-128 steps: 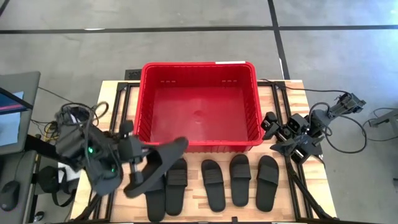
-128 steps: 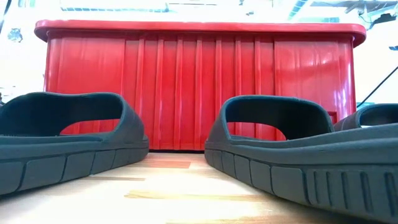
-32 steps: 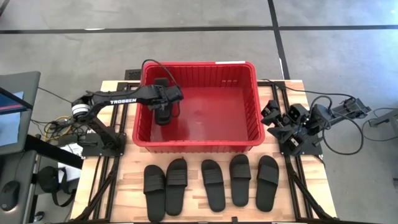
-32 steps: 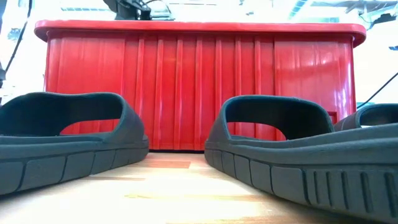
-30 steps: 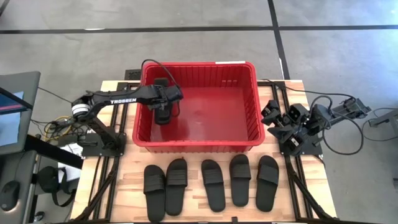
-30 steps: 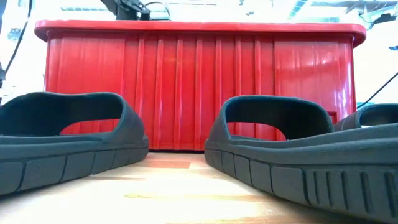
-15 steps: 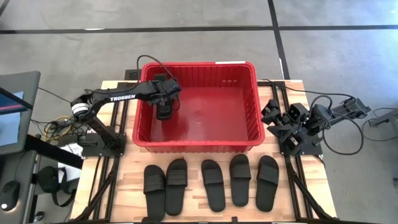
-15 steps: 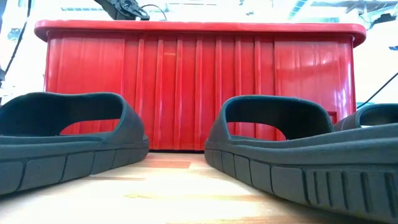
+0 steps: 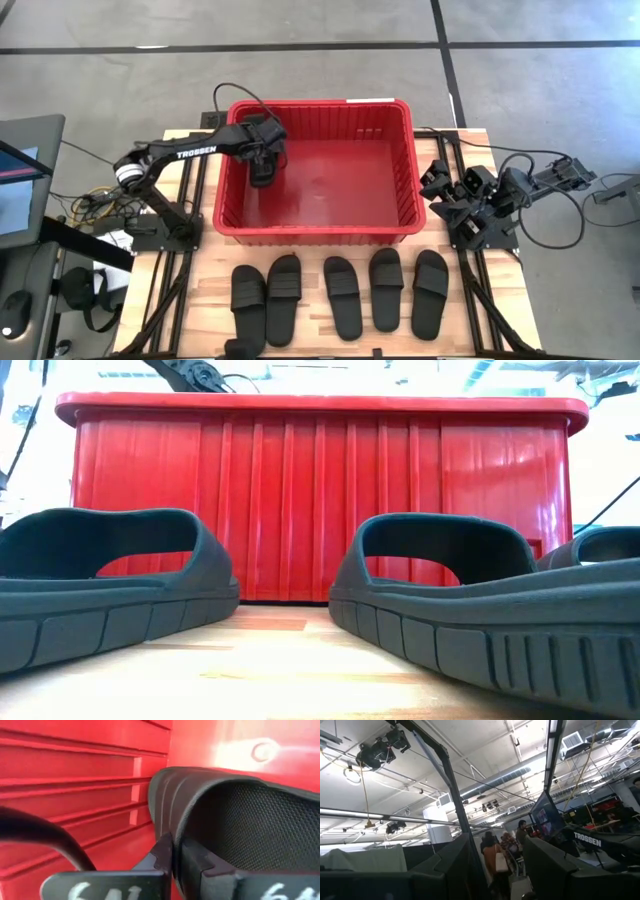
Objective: Pick and place slides into bin
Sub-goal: Put the black slides into the red bin
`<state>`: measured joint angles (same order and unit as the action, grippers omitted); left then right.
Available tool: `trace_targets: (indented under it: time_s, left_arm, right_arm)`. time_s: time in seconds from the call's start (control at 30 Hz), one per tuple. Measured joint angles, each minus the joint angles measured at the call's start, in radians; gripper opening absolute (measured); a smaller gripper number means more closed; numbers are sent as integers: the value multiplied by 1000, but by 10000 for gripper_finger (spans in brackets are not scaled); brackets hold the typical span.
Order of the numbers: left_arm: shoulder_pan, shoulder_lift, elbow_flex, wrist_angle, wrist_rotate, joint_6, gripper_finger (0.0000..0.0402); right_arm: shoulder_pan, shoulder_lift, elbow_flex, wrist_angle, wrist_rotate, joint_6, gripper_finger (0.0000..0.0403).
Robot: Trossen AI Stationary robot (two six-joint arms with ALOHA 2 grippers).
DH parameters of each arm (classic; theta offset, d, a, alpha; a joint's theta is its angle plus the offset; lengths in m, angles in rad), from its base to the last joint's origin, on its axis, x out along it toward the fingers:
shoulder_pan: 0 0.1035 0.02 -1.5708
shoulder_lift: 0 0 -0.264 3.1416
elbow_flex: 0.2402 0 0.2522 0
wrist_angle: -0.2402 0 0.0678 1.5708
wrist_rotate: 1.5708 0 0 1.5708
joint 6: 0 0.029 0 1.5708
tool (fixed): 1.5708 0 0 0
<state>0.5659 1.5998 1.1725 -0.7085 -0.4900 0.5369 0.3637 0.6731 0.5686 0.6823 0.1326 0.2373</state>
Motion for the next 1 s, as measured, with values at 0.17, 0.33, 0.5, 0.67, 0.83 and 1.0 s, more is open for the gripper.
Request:
trace_targets:
  time_s: [0.17,0.33,0.5,0.67,0.83,1.0]
  left_arm:
    - [14,26,0,3,14,29,0]
    - [31,36,0,9,15,55,0]
    - [53,40,0,-26,22,63,0]
    - [74,40,0,-32,36,61,0]
    - [82,40,0,-24,41,60,0]
    - [95,40,0,1,45,88,0]
  right_arm:
    - [0,0,0,0,0,0,173]
    - [2,1,0,0,0,14,172]
    - [2,2,0,-1,0,24,173]
    - [2,2,0,-1,0,24,173]
    - [2,2,0,-1,0,24,173]
    - [2,2,0,-1,0,24,173]
